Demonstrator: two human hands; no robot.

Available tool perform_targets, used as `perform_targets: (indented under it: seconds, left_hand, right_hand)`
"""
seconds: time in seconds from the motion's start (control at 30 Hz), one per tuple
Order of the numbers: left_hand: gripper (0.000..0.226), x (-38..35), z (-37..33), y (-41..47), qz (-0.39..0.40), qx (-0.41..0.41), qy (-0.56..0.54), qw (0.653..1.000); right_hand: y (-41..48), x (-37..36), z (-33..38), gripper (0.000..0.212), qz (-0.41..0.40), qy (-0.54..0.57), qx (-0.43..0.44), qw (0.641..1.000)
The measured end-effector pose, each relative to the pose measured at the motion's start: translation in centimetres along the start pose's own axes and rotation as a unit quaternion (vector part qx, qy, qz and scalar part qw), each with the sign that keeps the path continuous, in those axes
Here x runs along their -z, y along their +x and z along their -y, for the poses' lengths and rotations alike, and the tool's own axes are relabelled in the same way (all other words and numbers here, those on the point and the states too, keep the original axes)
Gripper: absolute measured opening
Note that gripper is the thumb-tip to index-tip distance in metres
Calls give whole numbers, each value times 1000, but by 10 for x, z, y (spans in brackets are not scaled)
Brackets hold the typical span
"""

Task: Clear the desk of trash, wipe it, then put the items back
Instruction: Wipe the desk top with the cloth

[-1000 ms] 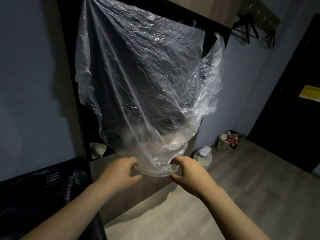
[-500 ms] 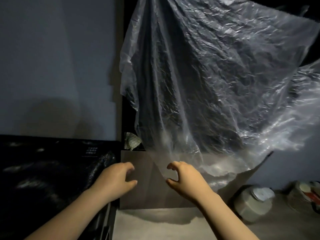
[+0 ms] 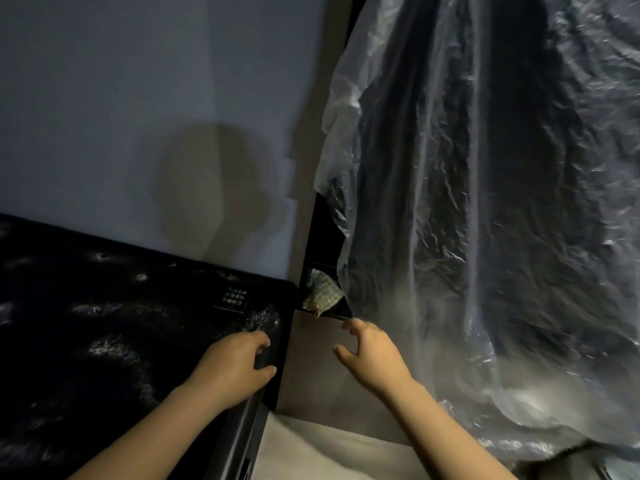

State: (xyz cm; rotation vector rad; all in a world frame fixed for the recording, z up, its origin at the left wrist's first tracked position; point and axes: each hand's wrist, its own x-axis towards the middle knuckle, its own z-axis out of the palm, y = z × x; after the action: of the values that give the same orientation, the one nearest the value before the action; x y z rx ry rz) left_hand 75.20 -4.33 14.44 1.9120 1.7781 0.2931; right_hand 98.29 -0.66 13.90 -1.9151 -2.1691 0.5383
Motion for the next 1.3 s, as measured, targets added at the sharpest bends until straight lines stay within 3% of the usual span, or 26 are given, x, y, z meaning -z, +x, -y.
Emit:
perform_targets:
  seconds: [0.33, 0.47, 0.67, 0.83, 1.03, 1.3]
  left_hand:
    - [46, -20, 32, 62, 39, 33, 17, 999]
    - [46, -37, 43, 76, 63, 71, 3, 995]
    - [41, -58, 58, 88, 42, 99, -30, 994]
    - [45, -69, 66, 87, 30, 124, -47, 991]
    - [43, -66, 61, 76, 14, 147, -61, 987]
    - [28, -61, 37, 35, -12, 188, -68, 980]
  right_hand:
    - [114, -73, -26, 38, 5, 121, -85, 989]
    - [137, -104, -35, 54, -21, 121, -136, 983]
    - [181, -130, -37, 67, -83, 146, -113, 979]
    - [186, -144, -40, 41, -78, 166, -108, 977]
    - [132, -145, -41, 29, -108, 230, -88, 963]
    - [78, -114, -41, 11, -43, 278, -51, 958]
